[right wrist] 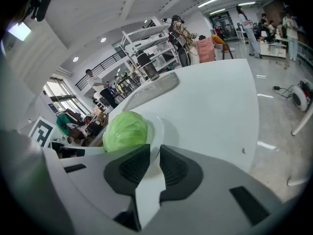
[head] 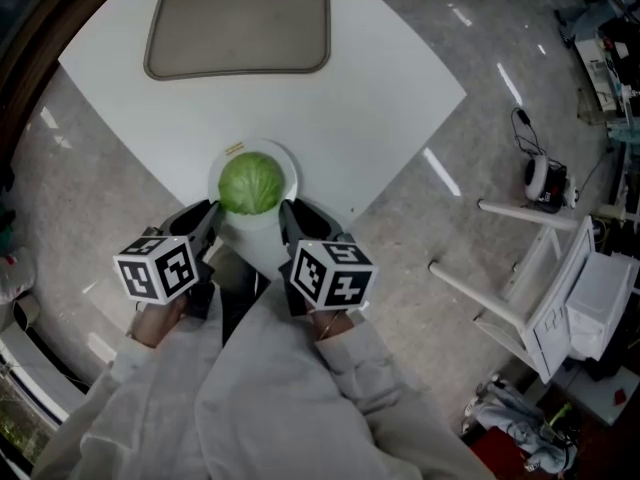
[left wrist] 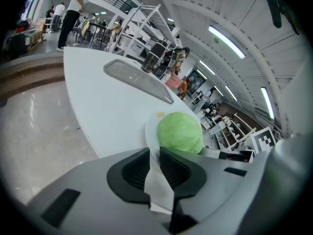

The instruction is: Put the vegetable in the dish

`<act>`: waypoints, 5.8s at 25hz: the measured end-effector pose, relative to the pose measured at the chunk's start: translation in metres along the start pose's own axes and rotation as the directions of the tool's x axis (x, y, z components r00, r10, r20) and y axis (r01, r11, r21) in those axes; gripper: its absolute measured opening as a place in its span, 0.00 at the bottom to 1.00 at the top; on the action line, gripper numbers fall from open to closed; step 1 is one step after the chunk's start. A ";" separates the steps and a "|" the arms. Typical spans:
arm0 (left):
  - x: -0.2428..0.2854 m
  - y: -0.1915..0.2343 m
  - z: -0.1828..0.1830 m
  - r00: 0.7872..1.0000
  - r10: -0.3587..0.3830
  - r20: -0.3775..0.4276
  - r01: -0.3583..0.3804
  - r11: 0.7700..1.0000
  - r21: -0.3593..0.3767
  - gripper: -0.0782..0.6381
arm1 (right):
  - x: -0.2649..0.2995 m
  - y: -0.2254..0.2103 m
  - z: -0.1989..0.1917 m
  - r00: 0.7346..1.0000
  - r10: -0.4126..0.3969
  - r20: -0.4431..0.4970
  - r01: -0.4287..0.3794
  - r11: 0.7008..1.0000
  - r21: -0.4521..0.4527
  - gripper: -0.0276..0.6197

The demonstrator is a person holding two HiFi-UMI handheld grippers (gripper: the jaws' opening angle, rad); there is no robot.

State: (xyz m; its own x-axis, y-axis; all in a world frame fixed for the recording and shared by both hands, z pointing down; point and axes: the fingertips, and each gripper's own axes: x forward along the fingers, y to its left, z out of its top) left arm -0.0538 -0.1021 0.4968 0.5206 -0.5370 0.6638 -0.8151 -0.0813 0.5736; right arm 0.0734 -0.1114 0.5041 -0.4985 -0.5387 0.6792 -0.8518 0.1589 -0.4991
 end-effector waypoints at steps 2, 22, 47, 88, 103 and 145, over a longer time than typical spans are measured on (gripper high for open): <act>-0.002 0.000 0.001 1.000 0.008 0.013 -0.008 1.000 -0.006 0.18 | 0.000 0.001 0.002 1.000 0.011 0.001 -0.011 1.000 -0.009 0.15; 0.011 0.047 0.109 0.999 -0.041 -0.024 0.043 0.996 0.079 0.18 | 0.065 0.048 0.079 0.996 -0.044 0.084 0.044 0.999 0.009 0.15; 0.091 0.076 0.268 0.990 -0.135 -0.032 0.139 0.968 0.209 0.18 | 0.168 0.040 0.216 0.980 -0.122 0.155 0.107 0.989 0.104 0.15; 0.141 0.102 0.301 0.996 -0.046 -0.082 0.063 0.975 0.213 0.19 | 0.224 0.020 0.246 0.974 -0.225 0.032 0.226 0.974 -0.010 0.16; 0.140 0.101 0.299 0.996 -0.055 -0.066 0.067 0.976 0.207 0.25 | 0.203 0.019 0.247 0.967 -0.238 0.090 0.242 0.970 -0.034 0.17; -0.058 -0.128 0.055 0.895 -0.366 0.256 0.322 0.926 0.198 0.12 | -0.113 0.057 0.091 0.891 0.279 0.358 -0.250 0.960 -0.126 0.07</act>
State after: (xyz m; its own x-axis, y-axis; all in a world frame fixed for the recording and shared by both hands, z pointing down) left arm 0.0068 -0.1064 0.3586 0.6991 -0.6656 0.2613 -0.6374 -0.4144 0.6497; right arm 0.0957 -0.1167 0.3501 -0.6239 -0.7321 0.2733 -0.7138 0.3916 -0.5806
